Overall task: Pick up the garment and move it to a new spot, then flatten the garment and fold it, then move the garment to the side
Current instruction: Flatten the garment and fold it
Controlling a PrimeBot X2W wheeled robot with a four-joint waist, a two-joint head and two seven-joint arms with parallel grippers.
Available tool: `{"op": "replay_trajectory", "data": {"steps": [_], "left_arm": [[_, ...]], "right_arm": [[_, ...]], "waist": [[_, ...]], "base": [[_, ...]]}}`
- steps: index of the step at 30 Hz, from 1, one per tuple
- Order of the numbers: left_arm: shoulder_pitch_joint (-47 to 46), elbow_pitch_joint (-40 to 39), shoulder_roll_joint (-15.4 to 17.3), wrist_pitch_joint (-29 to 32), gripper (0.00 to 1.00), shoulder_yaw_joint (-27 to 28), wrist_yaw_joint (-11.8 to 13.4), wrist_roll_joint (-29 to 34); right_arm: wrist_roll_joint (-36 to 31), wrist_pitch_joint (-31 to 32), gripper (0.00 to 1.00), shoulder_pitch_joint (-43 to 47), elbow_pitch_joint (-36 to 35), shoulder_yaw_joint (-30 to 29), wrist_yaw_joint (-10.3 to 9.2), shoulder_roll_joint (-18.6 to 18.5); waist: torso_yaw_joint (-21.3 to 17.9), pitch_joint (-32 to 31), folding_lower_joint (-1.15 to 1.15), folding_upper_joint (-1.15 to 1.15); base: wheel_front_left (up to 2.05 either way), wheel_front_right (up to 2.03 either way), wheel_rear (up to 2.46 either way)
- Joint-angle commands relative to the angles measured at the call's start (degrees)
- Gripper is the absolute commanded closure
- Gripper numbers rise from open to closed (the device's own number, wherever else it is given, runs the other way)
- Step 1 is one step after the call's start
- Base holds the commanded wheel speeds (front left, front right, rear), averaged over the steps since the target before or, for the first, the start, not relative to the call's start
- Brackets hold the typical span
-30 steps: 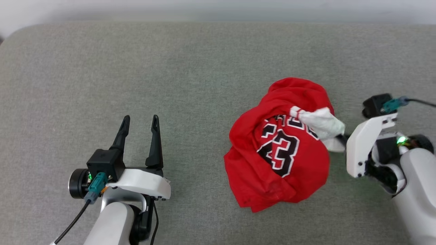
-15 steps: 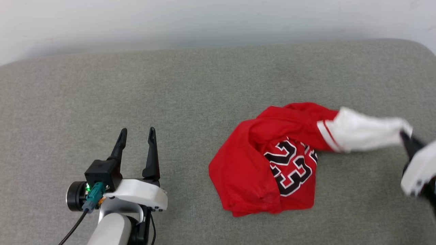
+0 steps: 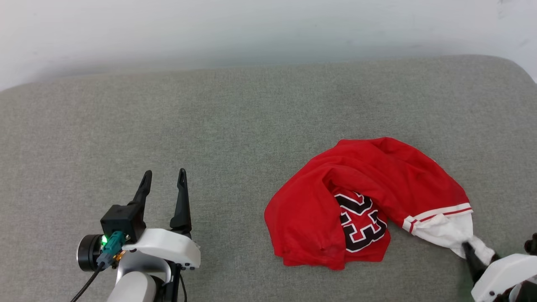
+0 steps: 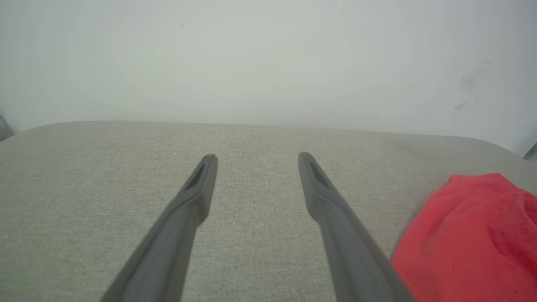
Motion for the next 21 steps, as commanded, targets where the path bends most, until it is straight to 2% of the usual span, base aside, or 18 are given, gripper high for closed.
{"op": "replay_trajectory", "data": {"steps": [1, 7, 11, 14, 21], "left_arm": [[0.90, -0.17, 0.38, 0.07, 0.00, 0.20, 0.29, -0.24], [2.95, -0.14, 0.64, 0.38, 0.00, 0.30, 0.92, -0.80], [4.59, -0.51, 1.05, 0.81, 0.00, 0.34, 1.26, -0.97], [5.90, -0.68, 1.37, 1.27, 0.00, 0.30, 1.58, -1.18], [7.48, -1.56, 2.22, 2.40, 0.00, 0.25, 2.30, -1.27]], "right_arm": [[0.44, -2.76, 0.00, -1.09, 0.06, 0.22, -0.06, -0.24], [-0.15, -14.85, 0.00, -1.18, -4.69, 1.57, -0.06, -1.01], [-2.33, -19.81, 0.00, -0.02, -8.80, 4.37, -0.06, -0.87], [-4.28, -21.01, 0.00, 0.85, -12.13, 7.02, -0.06, -0.06], [-8.62, -19.25, 0.00, 3.50, -21.45, 12.28, -0.05, 2.75]], "waist": [[-0.08, -0.53, 0.00, 0.00], [0.27, -3.40, 0.00, 0.00], [0.53, -5.44, 0.00, 0.00], [0.64, -7.03, 0.00, 0.00], [0.73, -8.53, 0.00, 0.00]], "base": [[0.00, 0.00, 0.00], [0.00, 0.00, 0.00], [0.00, 0.00, 0.00], [0.00, 0.00, 0.00], [0.00, 0.00, 0.00]]}}
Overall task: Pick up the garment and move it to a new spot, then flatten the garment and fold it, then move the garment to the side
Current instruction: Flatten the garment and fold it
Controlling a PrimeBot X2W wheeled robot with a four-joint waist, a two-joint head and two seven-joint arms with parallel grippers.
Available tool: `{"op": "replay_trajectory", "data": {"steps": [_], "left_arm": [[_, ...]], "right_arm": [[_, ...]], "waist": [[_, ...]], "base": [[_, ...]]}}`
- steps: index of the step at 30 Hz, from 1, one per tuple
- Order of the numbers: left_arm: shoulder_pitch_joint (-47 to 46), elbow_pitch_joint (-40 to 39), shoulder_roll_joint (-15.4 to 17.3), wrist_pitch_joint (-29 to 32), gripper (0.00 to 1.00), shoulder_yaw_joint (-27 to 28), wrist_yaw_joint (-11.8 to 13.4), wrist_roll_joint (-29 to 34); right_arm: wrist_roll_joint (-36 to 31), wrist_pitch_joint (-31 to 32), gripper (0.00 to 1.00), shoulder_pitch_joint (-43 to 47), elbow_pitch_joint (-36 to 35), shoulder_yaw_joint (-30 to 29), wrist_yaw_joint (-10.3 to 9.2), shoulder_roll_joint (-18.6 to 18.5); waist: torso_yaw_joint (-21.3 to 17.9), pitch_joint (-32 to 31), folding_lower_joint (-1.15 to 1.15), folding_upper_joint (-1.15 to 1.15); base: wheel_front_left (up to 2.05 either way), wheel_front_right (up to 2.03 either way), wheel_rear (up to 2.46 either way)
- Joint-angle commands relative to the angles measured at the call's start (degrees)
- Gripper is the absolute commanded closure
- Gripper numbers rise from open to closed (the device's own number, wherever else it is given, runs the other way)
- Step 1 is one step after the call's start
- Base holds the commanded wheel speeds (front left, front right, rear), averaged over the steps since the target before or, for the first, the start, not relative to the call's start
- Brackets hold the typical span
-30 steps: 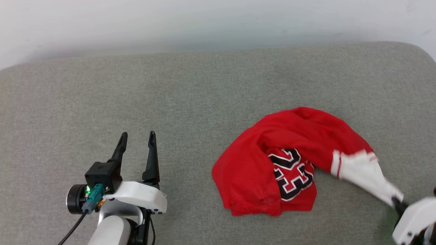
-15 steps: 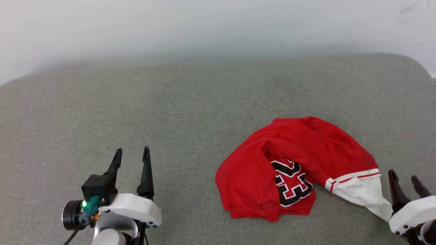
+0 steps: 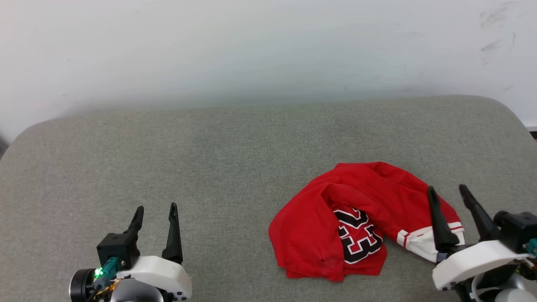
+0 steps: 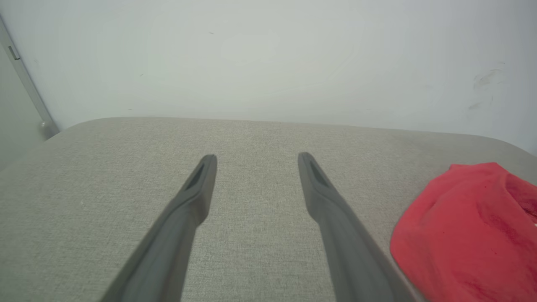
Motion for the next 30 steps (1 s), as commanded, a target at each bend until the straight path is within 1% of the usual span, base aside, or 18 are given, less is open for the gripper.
{"op": "replay_trajectory", "data": {"steps": [1, 4, 6, 9, 12, 16, 22, 26, 30], "left_arm": [[0.73, -0.36, 0.46, 0.29, 0.00, -0.02, 0.28, 0.02], [0.73, -0.69, 0.82, 1.01, 0.00, -0.38, 0.53, 0.35], [-0.19, -0.79, 1.02, 1.73, 0.00, -0.91, 0.25, 0.62], [-2.80, -0.46, 1.17, 3.47, 0.00, -2.31, -0.80, 1.09], [-6.85, -0.11, 0.82, 6.64, 0.00, -4.61, -2.38, 1.59], [-14.45, 1.39, -0.19, 12.67, 0.00, -8.09, -5.41, 1.80], [-24.50, 6.63, -1.61, 23.93, 0.00, -13.47, -11.20, 1.02], [-28.45, 11.47, -2.18, 31.46, 0.00, -16.57, -14.50, 0.34], [-30.17, 16.47, -2.60, 38.66, 0.00, -18.94, -16.60, -1.43]], "right_arm": [[-0.90, 0.53, 0.00, 1.30, -2.01, 0.89, -0.02, 0.72], [-1.57, 1.61, 0.00, 2.45, -5.30, 2.36, -0.02, 1.39], [-1.80, 2.41, 0.00, 3.16, -7.11, 2.90, -0.02, 1.84], [-2.12, 3.67, 0.00, 3.67, -9.40, 3.38, -0.02, 2.31], [-1.94, 4.36, 0.00, 3.20, -11.62, 3.85, -0.02, 2.57], [-1.39, 4.78, 0.00, 1.49, -13.98, 4.20, -0.02, 2.72], [-1.02, 4.37, 0.00, -0.99, -15.15, 5.47, -0.02, 2.44], [-0.85, 3.78, 0.00, -2.50, -14.86, 6.12, -0.02, 2.22], [-0.67, 3.13, 0.00, -2.89, -14.38, 6.12, -0.02, 2.48]], "waist": [[-0.04, -0.18, 0.00, 0.00], [-0.14, -0.28, 0.00, 0.00], [-0.31, -0.20, 0.00, 0.00], [-0.66, 0.46, 0.00, 0.00], [-1.06, 2.27, 0.00, 0.00], [-2.03, 5.33, 0.00, 0.00], [-4.41, 9.59, 0.00, 0.00], [-6.12, 11.52, 0.00, 0.00], [-7.42, 12.79, 0.00, 0.00]], "base": [[0.00, 0.00, 0.00], [0.00, 0.00, 0.00], [0.00, 0.00, 0.00], [0.00, 0.00, 0.00], [0.00, 0.00, 0.00], [0.00, 0.00, 0.00], [0.00, 0.00, 0.00], [0.00, 0.00, 0.00], [0.00, 0.00, 0.00]]}}
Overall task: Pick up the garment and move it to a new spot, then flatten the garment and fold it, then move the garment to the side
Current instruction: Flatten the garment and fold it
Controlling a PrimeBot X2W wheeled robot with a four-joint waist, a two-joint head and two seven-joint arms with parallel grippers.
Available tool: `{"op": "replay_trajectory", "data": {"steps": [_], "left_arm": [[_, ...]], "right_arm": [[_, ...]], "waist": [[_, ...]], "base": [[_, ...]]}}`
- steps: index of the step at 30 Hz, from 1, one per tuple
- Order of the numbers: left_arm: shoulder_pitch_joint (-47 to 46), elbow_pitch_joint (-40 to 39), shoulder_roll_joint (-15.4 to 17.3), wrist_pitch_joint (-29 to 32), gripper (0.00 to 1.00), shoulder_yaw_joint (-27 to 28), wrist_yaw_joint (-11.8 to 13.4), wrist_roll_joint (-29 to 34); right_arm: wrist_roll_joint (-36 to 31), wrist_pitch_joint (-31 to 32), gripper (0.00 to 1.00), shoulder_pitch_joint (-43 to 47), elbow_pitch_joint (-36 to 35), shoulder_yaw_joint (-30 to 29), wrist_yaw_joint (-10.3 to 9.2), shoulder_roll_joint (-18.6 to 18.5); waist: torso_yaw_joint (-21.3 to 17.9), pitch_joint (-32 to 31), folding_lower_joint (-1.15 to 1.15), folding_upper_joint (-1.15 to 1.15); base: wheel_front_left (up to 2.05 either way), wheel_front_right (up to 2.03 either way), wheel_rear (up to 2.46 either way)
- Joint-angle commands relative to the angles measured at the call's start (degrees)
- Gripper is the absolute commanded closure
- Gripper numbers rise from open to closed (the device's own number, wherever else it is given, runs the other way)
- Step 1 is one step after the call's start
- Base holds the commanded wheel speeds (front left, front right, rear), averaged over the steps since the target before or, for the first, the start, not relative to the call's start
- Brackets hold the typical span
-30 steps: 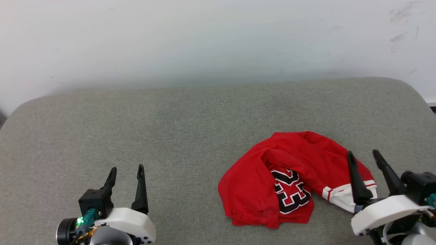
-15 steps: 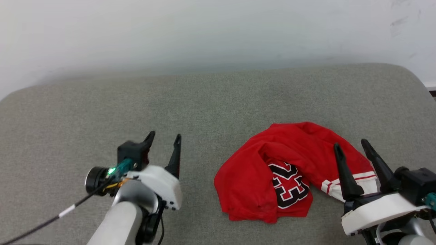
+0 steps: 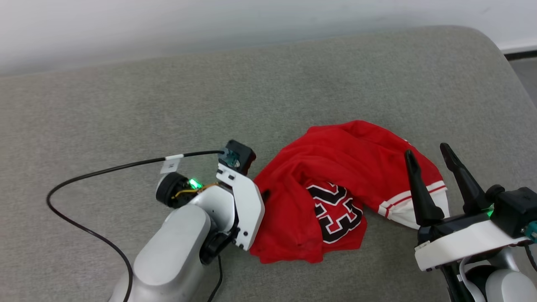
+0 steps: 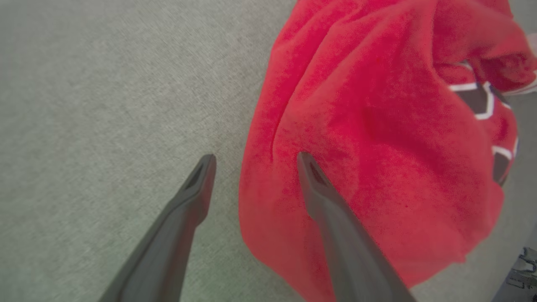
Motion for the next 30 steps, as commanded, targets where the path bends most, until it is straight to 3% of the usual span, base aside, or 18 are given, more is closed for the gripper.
{"op": "replay_trajectory", "data": {"steps": [1, 8, 10, 11, 20, 25, 30], "left_arm": [[-0.59, 1.14, 0.05, 1.60, 0.00, -0.55, -0.58, -0.40], [-0.71, 8.75, 0.40, 13.58, 0.00, -5.49, -2.67, -3.18], [-0.42, 10.18, 0.32, 15.70, 0.62, -6.21, -2.91, -4.30], [-0.51, 10.24, 0.20, 15.61, 1.00, -6.35, -3.01, -4.66], [-4.24, 1.23, 2.84, -0.23, 1.00, -1.56, 1.15, -1.49], [0.22, -7.97, 6.93, -3.10, 1.00, 2.25, 4.94, -1.84], [10.64, -19.15, 11.55, -3.05, 1.00, 6.26, 10.81, -3.04]], "right_arm": [[0.43, -0.37, 0.00, -0.71, 0.24, 0.02, -0.02, 0.15], [0.87, -1.20, 0.00, -1.08, 1.55, -0.25, -0.02, 0.66], [1.12, -1.26, 0.00, -1.09, 1.93, -0.20, -0.02, 0.78], [1.14, -1.41, 0.00, -1.17, 2.03, -0.19, -0.02, 0.81], [1.08, -1.29, 0.00, 0.28, 2.65, -1.69, -0.02, 1.07], [-0.50, -0.69, 0.00, 1.09, 1.97, -2.62, -0.02, 1.27], [-0.99, -0.46, 0.00, 2.48, 0.97, -3.42, -0.02, 1.43]], "waist": [[-1.10, 1.03, 0.00, 0.00], [-2.32, 2.09, 0.00, 0.00], [-2.52, 2.07, 0.00, 0.00], [-2.56, 1.99, 0.00, 0.00], [-0.04, -0.92, 0.00, 0.00], [1.94, -2.78, 0.00, 0.00], [3.63, -4.39, 0.00, 0.00]], "base": [[0.00, 0.00, 0.00], [0.00, 0.00, 0.00], [0.00, 0.00, 0.00], [0.00, 0.00, 0.00], [0.00, 0.00, 0.00], [0.00, 0.00, 0.00], [0.00, 0.00, 0.00]]}}
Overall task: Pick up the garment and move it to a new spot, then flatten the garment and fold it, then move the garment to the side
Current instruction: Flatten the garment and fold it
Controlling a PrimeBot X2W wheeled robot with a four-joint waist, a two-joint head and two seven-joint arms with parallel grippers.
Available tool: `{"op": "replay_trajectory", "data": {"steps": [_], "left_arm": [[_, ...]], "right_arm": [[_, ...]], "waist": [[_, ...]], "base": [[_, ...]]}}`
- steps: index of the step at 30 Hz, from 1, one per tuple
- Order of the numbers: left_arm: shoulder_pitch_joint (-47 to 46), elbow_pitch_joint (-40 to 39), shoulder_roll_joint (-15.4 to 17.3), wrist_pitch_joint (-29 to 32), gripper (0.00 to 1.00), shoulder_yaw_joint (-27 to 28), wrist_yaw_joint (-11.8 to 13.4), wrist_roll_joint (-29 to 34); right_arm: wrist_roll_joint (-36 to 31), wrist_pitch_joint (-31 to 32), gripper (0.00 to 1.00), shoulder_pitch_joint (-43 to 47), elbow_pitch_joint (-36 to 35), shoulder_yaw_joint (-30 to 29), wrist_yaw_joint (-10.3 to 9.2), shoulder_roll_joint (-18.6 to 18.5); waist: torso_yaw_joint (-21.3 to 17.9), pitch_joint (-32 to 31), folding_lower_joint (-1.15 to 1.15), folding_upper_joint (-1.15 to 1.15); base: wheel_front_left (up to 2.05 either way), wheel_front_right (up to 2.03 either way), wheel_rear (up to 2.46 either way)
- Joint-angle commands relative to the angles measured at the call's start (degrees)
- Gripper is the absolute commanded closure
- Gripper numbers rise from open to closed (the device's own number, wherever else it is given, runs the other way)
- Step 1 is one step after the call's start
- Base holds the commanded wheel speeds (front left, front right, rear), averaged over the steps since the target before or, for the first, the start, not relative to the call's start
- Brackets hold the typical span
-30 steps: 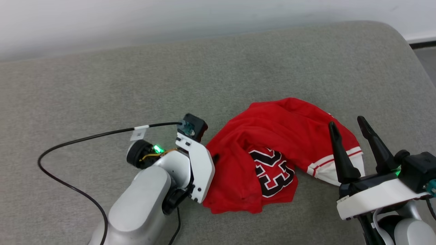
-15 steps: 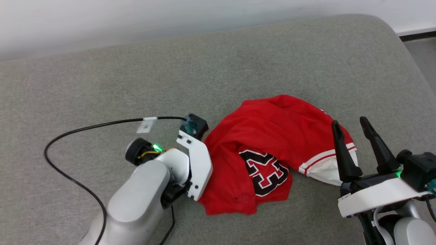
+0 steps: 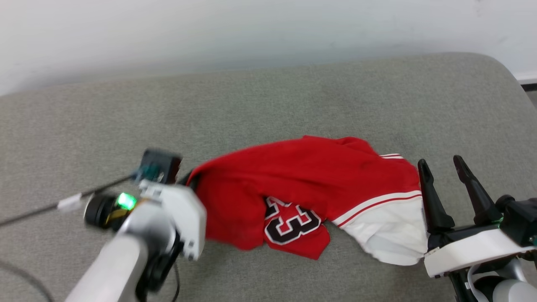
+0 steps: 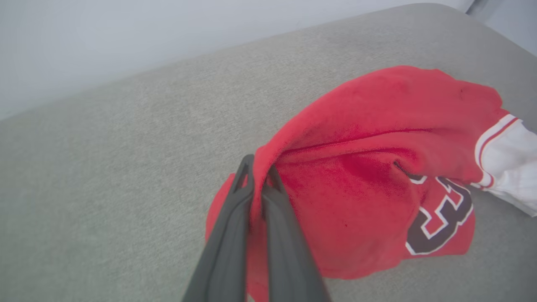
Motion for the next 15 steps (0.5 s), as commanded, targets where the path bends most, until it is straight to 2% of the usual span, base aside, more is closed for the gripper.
{"op": "replay_trajectory", "data": {"steps": [1, 3, 6, 10, 11, 12, 13, 15], "left_arm": [[4.43, -2.29, 1.08, 0.50, 1.00, 0.91, 1.72, -0.73], [10.79, -5.52, 2.06, 1.23, 1.00, 2.05, 4.33, -1.96], [20.37, -8.18, 1.86, 2.21, 1.00, 3.38, 7.78, -5.13], [29.42, -6.37, -0.15, 2.45, 1.00, 4.31, 9.38, -10.23], [30.82, -5.19, -0.77, 3.08, 0.92, 4.05, 8.90, -11.71], [31.56, -4.26, -1.42, 3.12, 0.60, 4.06, 8.54, -12.77], [31.75, -3.42, -1.98, 2.65, 0.00, 4.22, 8.28, -13.43], [31.63, -1.97, -2.67, 0.96, 0.00, 4.55, 7.98, -13.72]], "right_arm": [[-0.13, 0.19, 0.00, 0.82, -0.52, -0.26, -0.02, 0.26], [-0.16, 0.35, 0.00, 1.47, -0.77, -0.43, -0.02, 0.37], [-0.23, 0.72, 0.00, 2.19, -1.22, -0.40, -0.02, 0.41], [-0.61, 1.34, 0.00, 2.47, -2.03, -0.39, -0.02, 0.47], [-0.71, 1.33, 0.00, 2.46, -2.17, -0.32, -0.02, 0.46], [-0.67, 1.57, 0.00, 2.54, -2.26, -0.20, -0.02, 0.46], [-0.81, 1.83, 0.00, 2.61, -2.39, -0.09, -0.02, 0.44], [-1.09, 2.10, 0.00, 2.95, -2.58, -0.18, -0.02, 0.40]], "waist": [[0.93, -0.92, 0.00, 0.00], [1.42, -1.46, 0.00, 0.00], [1.98, -2.24, 0.00, 0.00], [2.80, -2.92, 0.00, 0.00], [2.96, -3.11, 0.00, 0.00], [3.13, -3.34, 0.00, 0.00], [3.31, -3.55, 0.00, 0.00], [3.60, -3.96, 0.00, 0.00]], "base": [[0.00, 0.00, 0.00], [0.00, 0.00, 0.00], [0.00, 0.00, 0.00], [0.00, 0.00, 0.00], [0.00, 0.00, 0.00], [0.00, 0.00, 0.00], [0.00, 0.00, 0.00], [0.00, 0.00, 0.00]]}}
